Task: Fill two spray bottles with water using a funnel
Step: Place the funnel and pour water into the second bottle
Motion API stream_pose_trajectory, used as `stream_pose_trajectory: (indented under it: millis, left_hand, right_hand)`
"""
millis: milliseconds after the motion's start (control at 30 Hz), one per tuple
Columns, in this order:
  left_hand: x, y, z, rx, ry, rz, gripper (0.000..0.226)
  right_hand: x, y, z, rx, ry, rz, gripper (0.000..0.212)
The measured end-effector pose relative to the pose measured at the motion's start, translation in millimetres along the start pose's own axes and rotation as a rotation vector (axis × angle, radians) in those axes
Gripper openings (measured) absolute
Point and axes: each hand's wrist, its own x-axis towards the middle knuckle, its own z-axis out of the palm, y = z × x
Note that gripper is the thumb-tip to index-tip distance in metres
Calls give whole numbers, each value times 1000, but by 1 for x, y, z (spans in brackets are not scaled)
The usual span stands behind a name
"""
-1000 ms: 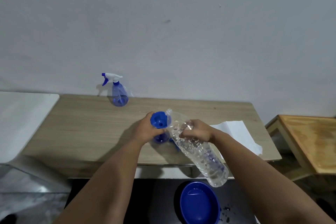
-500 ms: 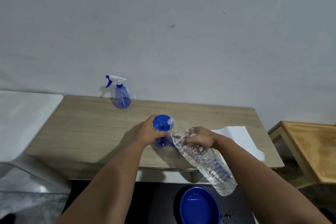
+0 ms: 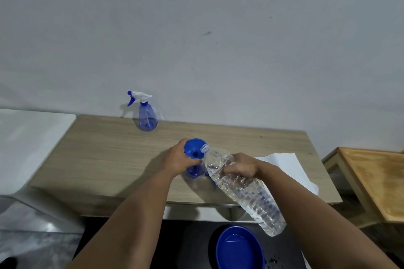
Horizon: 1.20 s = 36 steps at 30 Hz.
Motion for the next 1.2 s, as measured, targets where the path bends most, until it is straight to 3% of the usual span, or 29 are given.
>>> stream_pose_trajectory:
  millis: [133, 433, 600, 867, 967, 1200]
  left_hand:
    - [0, 1, 0, -9, 1, -1, 78]
    - [1, 4, -1, -4, -9, -15, 78]
    - [2, 5, -1, 4, 4, -8, 79]
    - [2, 6, 0, 19, 10, -2, 79]
    - [3, 7, 0, 13, 11, 1, 75]
    - [3, 4, -2, -4, 5, -5, 85]
  right_hand:
    - [1, -2, 1, -21, -22, -8, 26]
    - [6, -3, -1, -41, -38, 24, 46]
    - [8, -5, -4, -68, -41, 19, 21]
    - [11, -5, -4, -58, -52, 44, 38]
    - [12, -5, -4, -49, -50, 47, 54]
    - [13, -7, -5, -54, -43, 71, 46]
